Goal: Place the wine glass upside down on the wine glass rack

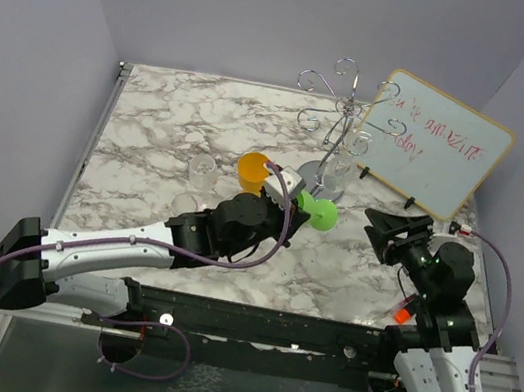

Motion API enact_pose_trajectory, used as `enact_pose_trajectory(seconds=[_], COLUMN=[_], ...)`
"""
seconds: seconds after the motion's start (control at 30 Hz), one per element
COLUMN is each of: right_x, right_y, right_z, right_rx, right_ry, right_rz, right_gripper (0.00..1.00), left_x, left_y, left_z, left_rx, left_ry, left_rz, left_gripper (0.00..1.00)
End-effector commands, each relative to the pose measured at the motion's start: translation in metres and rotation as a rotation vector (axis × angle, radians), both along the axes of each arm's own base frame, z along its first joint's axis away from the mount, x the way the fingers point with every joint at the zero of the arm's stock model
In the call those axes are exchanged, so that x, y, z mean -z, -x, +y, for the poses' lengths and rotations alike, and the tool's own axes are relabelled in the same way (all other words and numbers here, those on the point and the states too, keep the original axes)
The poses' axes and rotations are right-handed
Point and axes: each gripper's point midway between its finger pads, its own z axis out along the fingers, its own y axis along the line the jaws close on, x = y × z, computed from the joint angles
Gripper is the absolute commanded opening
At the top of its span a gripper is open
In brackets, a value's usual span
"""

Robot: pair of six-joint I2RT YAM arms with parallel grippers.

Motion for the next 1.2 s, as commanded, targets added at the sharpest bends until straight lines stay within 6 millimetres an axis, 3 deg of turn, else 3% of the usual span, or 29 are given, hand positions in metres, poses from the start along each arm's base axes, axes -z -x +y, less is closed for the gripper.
enact_pose_trajectory(seconds=[0.0,0.17,0.4,0.63,0.8,1.17], right_x=[0.029,0.045,0.044,0.059,0.075,0.090], right_y=[0.003,-0.005,-0.013,-0.009,-0.008,-0.009], right_z=[0.013,0.036,0.037,0.033,0.036,0.035], right_rx=[-0.003,-0.102,-0.079,-0.035,-0.036,-0.001], right_ry=[-0.228,-0.405,-0.420,-0.469,-0.550,-0.566], right_rz=[0.234,0.332,0.390,0.461,0.510,0.573], right_gripper=[0.64,0.64,0.61,0.57,0.48,0.39], left_x=[-0.034,-0.024,-0.012,-0.009,-0.004,-0.006], left_y=[-0.008,-0.010,-0.002,0.003,0.013,0.025], left_z=[-0.010,-0.017,-0.040,-0.056,-0.072,-0.084], left_rx=[-0.014,-0.036,0.011,0.053,0.129,0.188], left_ry=[0.149,0.155,0.134,0.141,0.109,0.126], left_rz=[-0.105,-0.122,-0.140,-0.134,-0.173,-0.205], left_gripper=[0.00,0.00,0.00,0.00,0.00,0.00])
